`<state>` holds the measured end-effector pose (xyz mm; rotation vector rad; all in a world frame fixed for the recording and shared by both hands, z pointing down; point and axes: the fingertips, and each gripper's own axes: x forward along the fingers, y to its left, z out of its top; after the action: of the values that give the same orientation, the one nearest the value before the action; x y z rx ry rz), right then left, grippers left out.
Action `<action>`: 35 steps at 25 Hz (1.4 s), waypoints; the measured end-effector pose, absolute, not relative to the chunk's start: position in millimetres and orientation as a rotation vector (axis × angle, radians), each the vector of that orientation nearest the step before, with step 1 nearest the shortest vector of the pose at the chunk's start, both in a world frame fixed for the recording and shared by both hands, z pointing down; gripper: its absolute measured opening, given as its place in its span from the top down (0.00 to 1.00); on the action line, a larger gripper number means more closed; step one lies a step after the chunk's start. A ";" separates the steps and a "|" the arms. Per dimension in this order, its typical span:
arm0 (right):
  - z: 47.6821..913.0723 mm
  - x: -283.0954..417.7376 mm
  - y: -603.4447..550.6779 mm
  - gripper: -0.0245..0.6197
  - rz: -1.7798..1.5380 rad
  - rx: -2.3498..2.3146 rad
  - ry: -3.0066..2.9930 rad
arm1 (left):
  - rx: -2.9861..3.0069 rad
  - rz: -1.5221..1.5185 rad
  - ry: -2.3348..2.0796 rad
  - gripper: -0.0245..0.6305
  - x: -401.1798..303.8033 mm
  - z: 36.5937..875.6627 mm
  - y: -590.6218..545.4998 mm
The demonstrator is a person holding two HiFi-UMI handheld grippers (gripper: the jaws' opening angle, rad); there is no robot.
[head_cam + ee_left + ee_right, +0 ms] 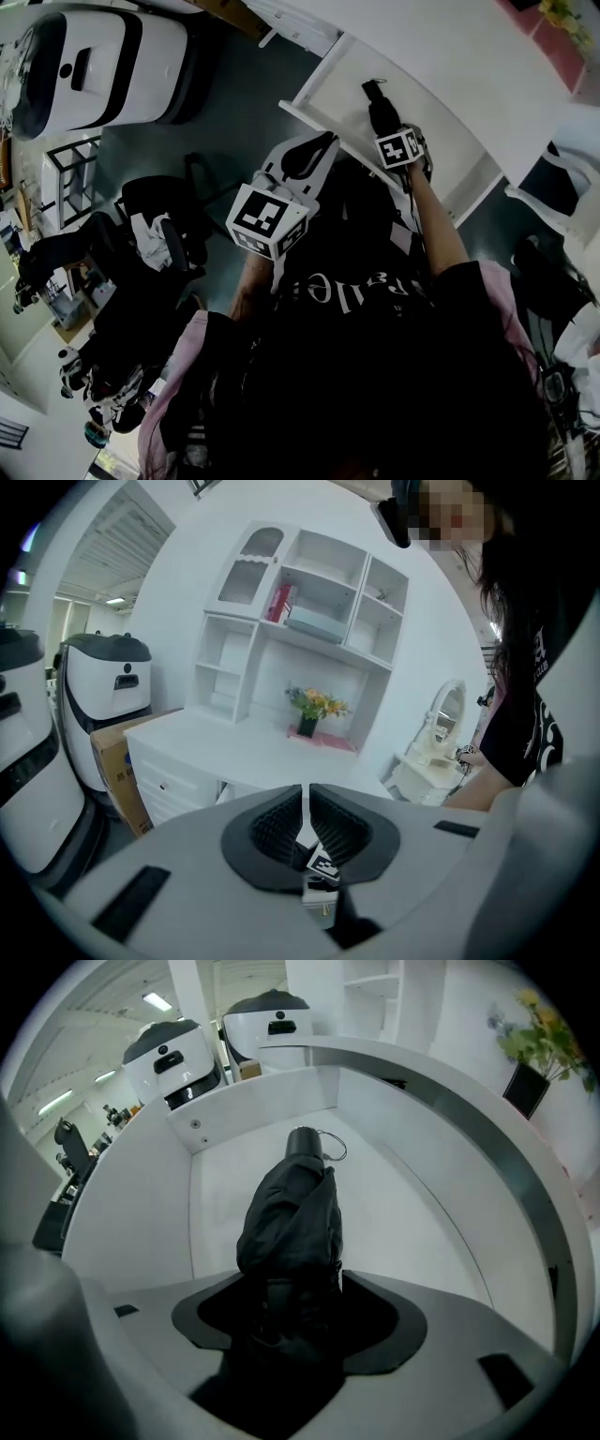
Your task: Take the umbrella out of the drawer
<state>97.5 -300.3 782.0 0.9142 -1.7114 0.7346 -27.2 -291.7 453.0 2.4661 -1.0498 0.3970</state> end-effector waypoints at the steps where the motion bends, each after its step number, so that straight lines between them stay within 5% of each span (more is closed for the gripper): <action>1: 783.4 96.5 -300.3 0.52 0.720 0.915 -1.702 | 2.454 0.393 -1.069 0.91 -31.7 453.1 -289.8; 16: 767.3 117.4 -271.5 0.53 0.973 0.893 -1.617 | 2.424 0.339 -1.174 0.91 -71.4 443.7 -274.1; 35: 579.3 112.8 -242.3 0.53 1.039 1.243 -1.906 | 2.511 0.316 -1.075 0.91 -90.6 427.9 -238.7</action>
<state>112.8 -242.3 579.3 1.2429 -1.9063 1.0393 -90.6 -238.7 427.9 2.5108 -1.0752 0.3161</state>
